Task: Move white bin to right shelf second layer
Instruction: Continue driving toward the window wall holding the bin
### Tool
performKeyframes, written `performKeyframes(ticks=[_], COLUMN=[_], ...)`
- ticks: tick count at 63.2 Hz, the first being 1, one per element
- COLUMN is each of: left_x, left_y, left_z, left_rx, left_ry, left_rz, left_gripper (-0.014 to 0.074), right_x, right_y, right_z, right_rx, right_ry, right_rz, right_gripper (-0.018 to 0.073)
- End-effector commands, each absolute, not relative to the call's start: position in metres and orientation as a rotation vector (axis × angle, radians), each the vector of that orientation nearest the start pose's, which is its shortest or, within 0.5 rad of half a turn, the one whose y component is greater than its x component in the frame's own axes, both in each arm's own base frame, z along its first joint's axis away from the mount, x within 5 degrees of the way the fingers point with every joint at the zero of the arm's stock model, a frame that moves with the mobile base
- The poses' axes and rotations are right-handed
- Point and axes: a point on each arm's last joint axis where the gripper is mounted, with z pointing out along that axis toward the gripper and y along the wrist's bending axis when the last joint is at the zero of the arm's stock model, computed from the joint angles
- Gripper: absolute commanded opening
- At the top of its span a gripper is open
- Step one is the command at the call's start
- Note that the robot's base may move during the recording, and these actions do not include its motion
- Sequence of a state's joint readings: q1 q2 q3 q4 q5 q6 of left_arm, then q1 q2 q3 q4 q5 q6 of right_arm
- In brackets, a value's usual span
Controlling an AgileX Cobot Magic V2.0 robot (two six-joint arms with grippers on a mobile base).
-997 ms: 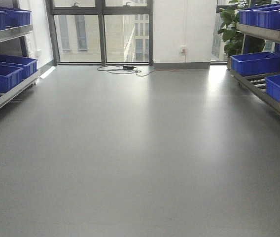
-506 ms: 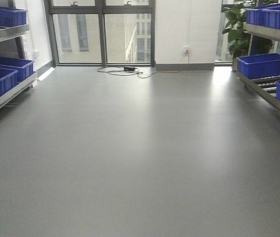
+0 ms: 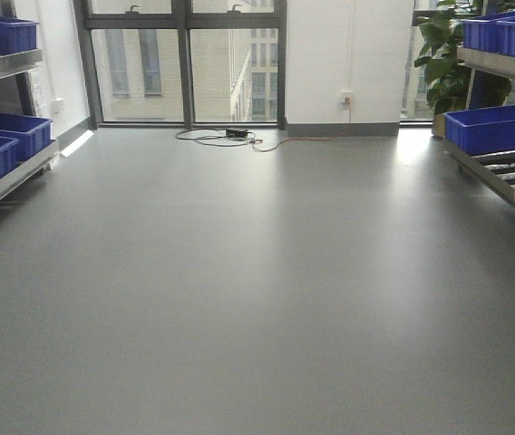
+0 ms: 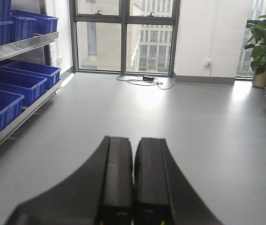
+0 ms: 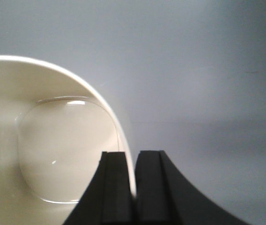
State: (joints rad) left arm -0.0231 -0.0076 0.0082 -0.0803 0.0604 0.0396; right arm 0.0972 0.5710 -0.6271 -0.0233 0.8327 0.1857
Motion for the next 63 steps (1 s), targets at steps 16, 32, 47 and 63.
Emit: performKeyframes(ticks=[16,32,47,63], left_x=[0.0558,0.0558,0.0558,0.0558], left_y=[-0.0015,-0.0015,-0.0015,-0.0015], left_z=[0.2045,0.2045,0.2045,0.2045], left_rx=[-0.018,-0.018,-0.018,-0.018], left_ry=[1.474,1.474,1.474,1.474], left_rz=[-0.064,-0.064,-0.064,-0.064], left_gripper=[0.0085,0.0085,0.0085,0.0085], right_x=[0.1022,0.1022,0.1022,0.1022], right_y=[0.0080,0.0080,0.0080,0.0080], right_z=[0.3230,0.3230,0.3230,0.3230], right_rx=[0.091,0.091,0.091,0.091], right_ry=[2.150,2.150,2.150,2.150], right_rz=[0.134,0.134,0.134,0.134], right_gripper=[0.0067,0.0067,0.0067,0.0067])
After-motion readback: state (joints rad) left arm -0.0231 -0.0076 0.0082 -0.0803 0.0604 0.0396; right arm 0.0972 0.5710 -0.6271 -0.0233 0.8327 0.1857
